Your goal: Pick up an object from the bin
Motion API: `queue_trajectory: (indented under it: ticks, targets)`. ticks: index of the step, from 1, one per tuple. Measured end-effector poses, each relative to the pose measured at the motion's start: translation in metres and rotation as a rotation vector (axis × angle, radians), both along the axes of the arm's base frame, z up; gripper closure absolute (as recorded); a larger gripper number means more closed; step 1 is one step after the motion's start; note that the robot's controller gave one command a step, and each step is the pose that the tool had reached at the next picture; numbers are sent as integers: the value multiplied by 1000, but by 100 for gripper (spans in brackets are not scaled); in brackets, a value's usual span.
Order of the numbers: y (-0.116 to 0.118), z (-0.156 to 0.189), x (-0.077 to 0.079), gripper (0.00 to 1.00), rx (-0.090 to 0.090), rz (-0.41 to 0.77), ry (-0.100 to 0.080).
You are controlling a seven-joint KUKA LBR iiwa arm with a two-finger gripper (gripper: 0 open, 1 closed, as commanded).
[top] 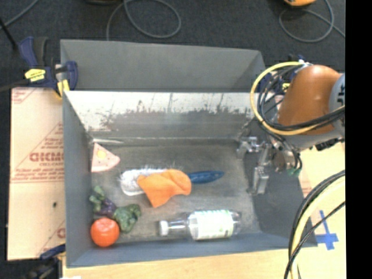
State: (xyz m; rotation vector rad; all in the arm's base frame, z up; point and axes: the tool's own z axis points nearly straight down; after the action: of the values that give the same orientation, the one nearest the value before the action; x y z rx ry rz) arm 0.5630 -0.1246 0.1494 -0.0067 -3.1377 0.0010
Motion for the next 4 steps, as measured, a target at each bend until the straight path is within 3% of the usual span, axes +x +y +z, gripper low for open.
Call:
queue_trajectory:
  ticks: [1, 2, 3, 4]
  targets:
    - [0, 5, 1, 0, -1, 2, -7]
    - [31, -20, -4, 0, -5, 28, -13]
    - [66, -52, -10, 0, 2, 158, -7]
    - [71, -63, 1, 0, -4, 231, -12]
